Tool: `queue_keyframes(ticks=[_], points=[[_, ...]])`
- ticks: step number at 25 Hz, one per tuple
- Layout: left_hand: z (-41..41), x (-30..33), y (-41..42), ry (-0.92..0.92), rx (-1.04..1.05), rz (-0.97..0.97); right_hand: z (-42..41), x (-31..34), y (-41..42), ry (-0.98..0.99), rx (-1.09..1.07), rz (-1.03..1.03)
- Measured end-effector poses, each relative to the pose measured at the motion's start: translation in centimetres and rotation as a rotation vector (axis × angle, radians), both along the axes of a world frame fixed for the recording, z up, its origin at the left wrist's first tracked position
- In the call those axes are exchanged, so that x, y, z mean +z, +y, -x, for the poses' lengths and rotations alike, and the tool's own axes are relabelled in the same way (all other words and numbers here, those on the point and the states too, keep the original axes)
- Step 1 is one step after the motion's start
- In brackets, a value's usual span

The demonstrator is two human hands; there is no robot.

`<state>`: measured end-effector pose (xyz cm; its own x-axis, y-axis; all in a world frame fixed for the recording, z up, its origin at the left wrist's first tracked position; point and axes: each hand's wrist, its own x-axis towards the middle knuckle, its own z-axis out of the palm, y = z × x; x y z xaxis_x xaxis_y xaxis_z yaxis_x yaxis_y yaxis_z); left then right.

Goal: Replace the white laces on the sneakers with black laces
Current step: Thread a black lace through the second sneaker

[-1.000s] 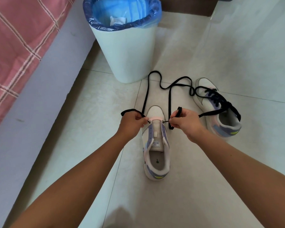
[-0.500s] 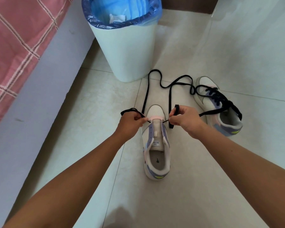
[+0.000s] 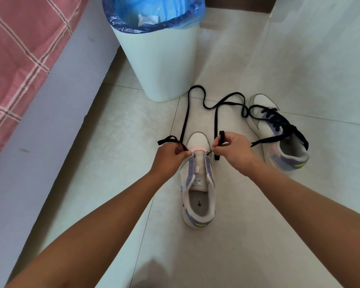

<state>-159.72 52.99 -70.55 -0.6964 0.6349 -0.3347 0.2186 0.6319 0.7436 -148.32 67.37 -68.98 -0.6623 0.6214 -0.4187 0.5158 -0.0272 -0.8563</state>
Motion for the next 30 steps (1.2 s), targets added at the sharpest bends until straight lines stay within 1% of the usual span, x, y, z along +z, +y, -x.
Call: queue_keyframes(ticks=[3, 5, 10, 13, 17, 19, 24, 26, 30], points=[[-0.8, -0.2, -0.1, 0.042, -0.011, 0.027, 0.1, -0.2, -0.1, -0.002, 0.029, 0.002], [-1.4, -0.2, -0.2, 0.081, -0.008, 0.031, 0.0, -0.3, -0.3, 0.018, 0.005, 0.030], [-4.0, 0.7, -1.0, 0.209, -0.023, 0.075, -0.7, -0.5, -1.6, 0.037, -0.029, 0.021], [-5.8, 0.7, -1.5, 0.229, -0.092, 0.168, -1.6, -0.6, -3.5, 0.062, -0.214, 0.032], [-6.9, 0.6, -1.3, 0.256, -0.041, 0.248, -2.0, -1.0, -6.2, 0.063, -0.538, 0.063], [-7.3, 0.8, -1.1, 0.282, -0.026, 0.260, -2.3, -1.0, -6.6, 0.063, -0.612, 0.062], [-7.5, 1.0, -1.0, 0.290, -0.019, 0.307, -3.7, -1.2, -6.5, 0.030, -0.540, 0.081], [-7.6, 1.2, -0.9, 0.296, -0.031, 0.327, -4.1, -1.4, -6.6, 0.037, -0.504, 0.074], [-7.8, 1.4, -0.6, 0.302, -0.047, 0.355, -4.1, -1.3, -6.7, 0.068, -0.502, 0.072]])
